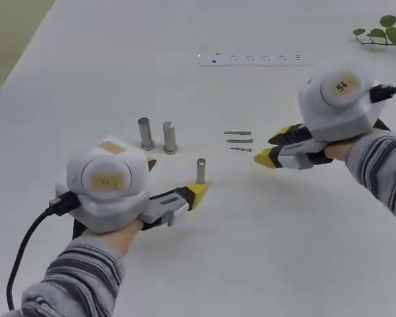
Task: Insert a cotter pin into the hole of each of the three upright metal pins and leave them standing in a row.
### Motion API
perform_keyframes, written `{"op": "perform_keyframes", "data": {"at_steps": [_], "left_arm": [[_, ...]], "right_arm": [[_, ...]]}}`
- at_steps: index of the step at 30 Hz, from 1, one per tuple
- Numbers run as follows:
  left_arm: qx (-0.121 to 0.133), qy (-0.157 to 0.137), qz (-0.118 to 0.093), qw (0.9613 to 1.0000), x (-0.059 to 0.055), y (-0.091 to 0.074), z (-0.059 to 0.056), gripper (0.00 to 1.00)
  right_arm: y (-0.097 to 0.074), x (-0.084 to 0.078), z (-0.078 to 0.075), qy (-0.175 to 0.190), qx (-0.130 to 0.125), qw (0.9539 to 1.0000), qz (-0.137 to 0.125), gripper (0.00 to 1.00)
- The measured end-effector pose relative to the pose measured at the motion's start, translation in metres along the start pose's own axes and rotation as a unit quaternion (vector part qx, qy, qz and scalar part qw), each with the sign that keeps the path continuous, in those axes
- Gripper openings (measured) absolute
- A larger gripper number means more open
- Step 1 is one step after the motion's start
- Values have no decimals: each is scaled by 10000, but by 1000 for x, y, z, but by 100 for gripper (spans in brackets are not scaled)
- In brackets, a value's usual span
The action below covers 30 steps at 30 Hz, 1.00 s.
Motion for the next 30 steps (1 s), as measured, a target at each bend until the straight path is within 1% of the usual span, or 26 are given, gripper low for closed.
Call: {"op": "perform_keyframes", "data": {"at_steps": [1,3,4,5,7,9,11,13,15,17,19,21,23,27,30], "left_arm": [[5,-30,-38,10000,0,-2,0,59],[47,-33,-87,9999,0,-6,1,61],[58,-41,-103,9999,0,-7,1,62],[59,-72,-125,9999,0,-9,2,63],[56,-86,-143,9998,-1,-11,3,65],[82,-3,-91,9999,-2,-13,4,65],[122,10,-98,9999,-3,-15,5,65],[107,-131,-127,9998,-4,-17,6,65],[102,-161,-154,9997,-6,-19,6,64],[99,-169,-145,9997,-7,-20,6,62],[109,-169,-144,9997,-9,-21,6,62],[121,-185,-162,9996,-10,-23,7,60],[129,-203,-181,9995,-10,-24,8,60],[174,-187,-182,9995,-11,-26,10,59],[175,-201,-158,9995,-11,-26,10,58]], "right_arm": [[3,1,-4,-85,17,10000,19,22],[9,2,-4,-200,67,9997,119,20],[14,3,-11,-207,86,9996,175,18],[17,4,-14,-255,111,9994,196,18],[22,4,-13,-341,148,9990,240,17],[25,5,-11,-390,192,9986,289,15],[35,4,-16,-435,265,9981,355,14],[39,3,-14,-562,280,9968,485,13],[44,1,-18,-781,244,9948,614,10],[46,1,-16,-863,223,9938,665,9],[48,-1,-20,-882,233,9934,699,8],[49,0,-18,-884,284,9931,716,8],[52,0,-22,-859,319,9931,727,7],[51,2,-17,-877,421,9923,772,5],[52,4,-14,-971,485,9906,838,3]]}}
Point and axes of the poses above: the centre of the closed fingertips' face, and the gripper's own axes: y roughly forward along the fingers, z roughly to its left, x roughly out of its top, the point moved 5 cm from there along -y, roughly backward along the fingers, and after that the axes turned 2 degrees about -y, right-handed, at the moved point
